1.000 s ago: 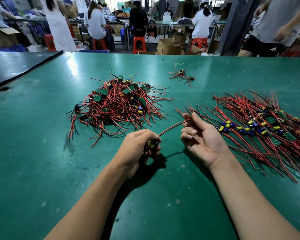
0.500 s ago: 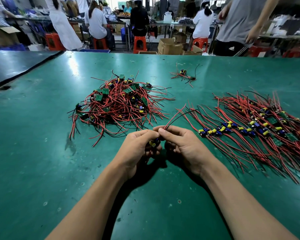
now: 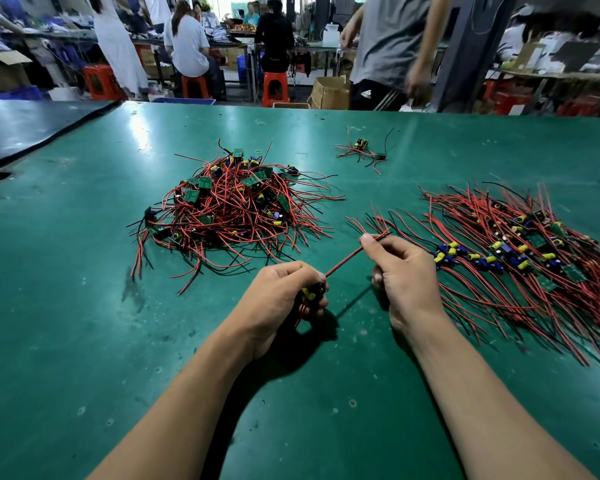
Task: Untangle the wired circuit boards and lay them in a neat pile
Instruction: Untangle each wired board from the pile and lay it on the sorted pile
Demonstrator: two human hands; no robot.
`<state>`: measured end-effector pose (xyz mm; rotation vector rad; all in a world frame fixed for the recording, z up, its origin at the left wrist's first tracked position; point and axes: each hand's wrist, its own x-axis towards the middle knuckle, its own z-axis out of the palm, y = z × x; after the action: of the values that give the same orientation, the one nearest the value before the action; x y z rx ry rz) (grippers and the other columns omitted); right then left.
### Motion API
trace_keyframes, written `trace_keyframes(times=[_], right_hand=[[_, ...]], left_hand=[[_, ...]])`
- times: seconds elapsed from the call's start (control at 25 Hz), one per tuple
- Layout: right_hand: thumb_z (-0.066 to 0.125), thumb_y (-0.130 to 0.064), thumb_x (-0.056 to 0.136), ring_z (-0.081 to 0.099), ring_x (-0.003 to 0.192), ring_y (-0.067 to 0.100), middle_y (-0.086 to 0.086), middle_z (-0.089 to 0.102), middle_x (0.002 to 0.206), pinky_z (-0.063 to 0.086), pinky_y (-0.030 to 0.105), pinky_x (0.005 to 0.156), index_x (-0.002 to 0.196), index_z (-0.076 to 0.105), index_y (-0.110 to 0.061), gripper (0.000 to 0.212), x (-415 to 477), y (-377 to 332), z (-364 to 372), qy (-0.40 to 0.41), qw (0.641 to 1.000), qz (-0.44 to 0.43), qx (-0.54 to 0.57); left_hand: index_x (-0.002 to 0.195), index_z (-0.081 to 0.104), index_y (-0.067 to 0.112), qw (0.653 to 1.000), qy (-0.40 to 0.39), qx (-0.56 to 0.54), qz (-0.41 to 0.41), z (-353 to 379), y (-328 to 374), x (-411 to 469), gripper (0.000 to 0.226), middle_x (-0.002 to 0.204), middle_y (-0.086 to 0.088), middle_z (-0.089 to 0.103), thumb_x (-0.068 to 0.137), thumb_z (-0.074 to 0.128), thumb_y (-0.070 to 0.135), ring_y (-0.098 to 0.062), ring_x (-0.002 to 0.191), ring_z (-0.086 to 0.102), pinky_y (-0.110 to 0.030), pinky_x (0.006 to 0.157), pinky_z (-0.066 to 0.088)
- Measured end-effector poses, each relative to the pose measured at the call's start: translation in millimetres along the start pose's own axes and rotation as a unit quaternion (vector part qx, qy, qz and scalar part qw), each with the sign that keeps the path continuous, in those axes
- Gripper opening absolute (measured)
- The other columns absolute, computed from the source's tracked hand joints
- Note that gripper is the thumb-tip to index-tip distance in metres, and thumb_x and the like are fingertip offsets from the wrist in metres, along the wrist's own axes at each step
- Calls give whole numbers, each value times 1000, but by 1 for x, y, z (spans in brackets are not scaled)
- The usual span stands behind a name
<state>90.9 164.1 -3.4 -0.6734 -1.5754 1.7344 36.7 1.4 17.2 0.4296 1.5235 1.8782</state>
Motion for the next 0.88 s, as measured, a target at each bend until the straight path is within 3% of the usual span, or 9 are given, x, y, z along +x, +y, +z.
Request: trace_keyframes(times=[0.08,0.4,0.6,0.72,0.8,0.88], right_hand=[[74,-20,89,28,43,13,-6,38,48,18,24,46,59,59,-17,34,2,0,-1,20,999,-1,25],[63,-20,98,29,39,7,-9,59,59,26,18,41,75,62,-8,26,3,-7,1,42,992,34,115],[52,-46,100,29,36,5,-3,39,64,26,17,37,80,65,-9,44,5,-13,-2,24,961,164,223],[56,-63,90,35,40,6,-5,48,65,32,19,40,97,70,-10,55,3,-9,0,-8,968,178,178],[60,-54,93,39,42,7,-4,53,66,34,21,41,98,71,-11,45,-1,-5,3,-41,980,157,114],[65,-34,95,44,44,9,-2,57,69,34,21,42,93,72,-13,22,-7,1,6,-94,992,83,2]], left_hand=[[69,57,2,1000,-4,0,0,-1,1,-1,22,62,-7,56,90,52,-3,-14,48,55,-19,43,44],[71,61,3,1000,-19,14,-7,-2,3,-1,22,60,-4,60,91,53,-1,-13,50,57,-19,46,46],[80,69,7,999,-17,39,-19,-7,3,1,22,69,-9,67,93,60,21,-17,56,61,-25,61,46],[98,71,7,999,-7,1,-31,-11,4,5,28,83,-9,74,94,57,31,-16,60,65,-24,63,51],[109,68,6,998,-15,-46,-35,-14,5,6,27,97,-12,75,94,57,26,-19,69,71,-23,64,55],[112,67,8,997,-26,-66,-23,-15,5,6,28,107,-12,74,87,60,18,-19,82,73,-23,66,55]])
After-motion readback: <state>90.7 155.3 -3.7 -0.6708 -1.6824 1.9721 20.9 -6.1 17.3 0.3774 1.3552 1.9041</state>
